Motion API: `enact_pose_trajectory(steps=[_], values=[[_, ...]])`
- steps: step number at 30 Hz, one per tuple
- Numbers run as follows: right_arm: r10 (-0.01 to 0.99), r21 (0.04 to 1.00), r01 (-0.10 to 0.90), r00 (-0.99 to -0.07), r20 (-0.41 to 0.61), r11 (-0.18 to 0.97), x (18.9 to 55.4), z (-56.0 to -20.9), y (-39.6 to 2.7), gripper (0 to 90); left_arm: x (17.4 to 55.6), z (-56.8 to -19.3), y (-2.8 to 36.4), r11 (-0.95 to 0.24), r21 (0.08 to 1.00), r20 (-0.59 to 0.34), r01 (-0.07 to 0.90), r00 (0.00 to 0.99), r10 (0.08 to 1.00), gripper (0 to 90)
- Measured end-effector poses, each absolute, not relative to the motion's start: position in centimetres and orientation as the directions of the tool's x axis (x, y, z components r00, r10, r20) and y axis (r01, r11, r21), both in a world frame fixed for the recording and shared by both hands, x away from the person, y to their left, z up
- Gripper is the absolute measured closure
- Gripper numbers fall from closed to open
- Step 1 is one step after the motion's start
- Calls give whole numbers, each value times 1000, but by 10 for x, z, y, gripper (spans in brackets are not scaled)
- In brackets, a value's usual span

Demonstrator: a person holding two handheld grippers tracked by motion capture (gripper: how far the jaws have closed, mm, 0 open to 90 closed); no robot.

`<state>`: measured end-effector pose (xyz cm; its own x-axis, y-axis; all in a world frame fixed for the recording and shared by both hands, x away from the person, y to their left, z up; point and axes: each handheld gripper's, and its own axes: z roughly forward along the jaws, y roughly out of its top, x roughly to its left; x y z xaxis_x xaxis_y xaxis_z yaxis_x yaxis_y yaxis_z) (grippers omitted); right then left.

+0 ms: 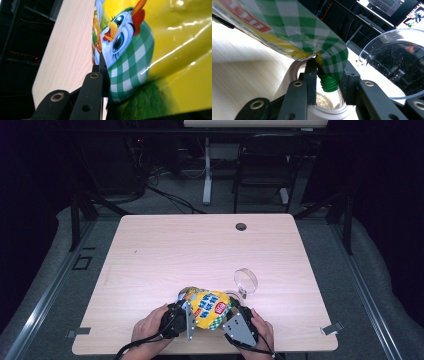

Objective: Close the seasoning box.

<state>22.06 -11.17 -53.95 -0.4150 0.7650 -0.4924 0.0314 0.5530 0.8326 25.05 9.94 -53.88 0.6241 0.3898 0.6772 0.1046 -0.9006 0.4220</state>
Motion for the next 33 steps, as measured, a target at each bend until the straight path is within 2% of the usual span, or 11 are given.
enact_pose_trajectory(steps=[15,26,33], values=[[763,834,18,-416,-495,551,221,-540,-113,655,253,-541,102,-879,460,628,124,655,421,825],[768,845,18,-427,-476,534,222,-540,-116,561,256,-542,105,-858,492,582,147,677,450,827],[774,852,18,-427,-467,524,221,-539,-117,538,258,-543,106,-845,510,553,161,691,465,826]])
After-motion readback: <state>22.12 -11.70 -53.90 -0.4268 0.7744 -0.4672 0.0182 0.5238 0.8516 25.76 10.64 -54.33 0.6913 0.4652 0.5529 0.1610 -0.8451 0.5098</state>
